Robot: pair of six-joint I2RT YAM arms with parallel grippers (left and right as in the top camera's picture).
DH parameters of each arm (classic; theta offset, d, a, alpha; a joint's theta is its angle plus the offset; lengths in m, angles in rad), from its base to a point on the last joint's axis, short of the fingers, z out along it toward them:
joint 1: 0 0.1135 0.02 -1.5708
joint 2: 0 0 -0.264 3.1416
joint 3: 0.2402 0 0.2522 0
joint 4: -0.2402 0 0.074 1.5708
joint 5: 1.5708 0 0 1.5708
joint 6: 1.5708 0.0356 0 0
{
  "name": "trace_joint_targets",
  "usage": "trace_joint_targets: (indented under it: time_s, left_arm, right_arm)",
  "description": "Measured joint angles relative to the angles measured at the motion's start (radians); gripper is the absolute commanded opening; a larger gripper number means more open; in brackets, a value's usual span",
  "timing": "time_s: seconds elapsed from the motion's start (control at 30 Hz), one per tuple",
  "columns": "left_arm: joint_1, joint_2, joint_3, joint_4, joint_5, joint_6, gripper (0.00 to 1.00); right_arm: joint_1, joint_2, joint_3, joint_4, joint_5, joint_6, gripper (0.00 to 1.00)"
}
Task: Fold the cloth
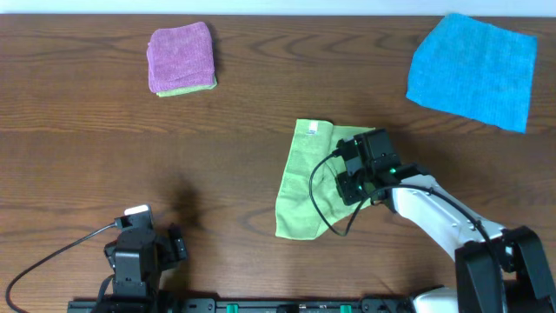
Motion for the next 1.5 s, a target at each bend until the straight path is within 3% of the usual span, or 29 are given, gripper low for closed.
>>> trace_joint_targets:
  time_s: [0.3, 0.7, 0.73, 0.8, 0.83, 1.07, 1.5]
  left_arm:
    - [0.000, 0.000, 0.000, 0.000, 0.000, 0.000, 0.95]
    - [0.000, 0.000, 0.000, 0.000, 0.000, 0.000, 0.95]
    - [0.000, 0.000, 0.000, 0.000, 0.000, 0.000, 0.95]
    - [0.000, 0.000, 0.000, 0.000, 0.000, 0.000, 0.95]
    - [0.000, 0.000, 0.000, 0.000, 0.000, 0.000, 0.95]
    - [0.000, 0.000, 0.000, 0.000, 0.000, 0.000, 0.95]
    - [0.000, 0.000, 0.000, 0.000, 0.000, 0.000, 0.95]
  right_arm:
    - [0.001, -0.021, -0.001, -0.155, 0.062, 0.068, 0.01]
    - [0.037, -0.350, 0.027, -0.533, 0.206, 0.430, 0.06]
    - [0.039, -0.357, 0.028, -0.566, 0.206, 0.459, 0.10]
    - [0.042, -0.358, 0.029, -0.631, 0.204, 0.509, 0.62]
    - [0.042, -0.358, 0.029, -0.655, 0.201, 0.523, 0.98]
    - [0.042, -0.358, 0.029, -0.737, 0.161, 0.607, 0.99]
    - [0.042, -0.358, 0.032, -0.599, 0.321, 0.616, 0.99]
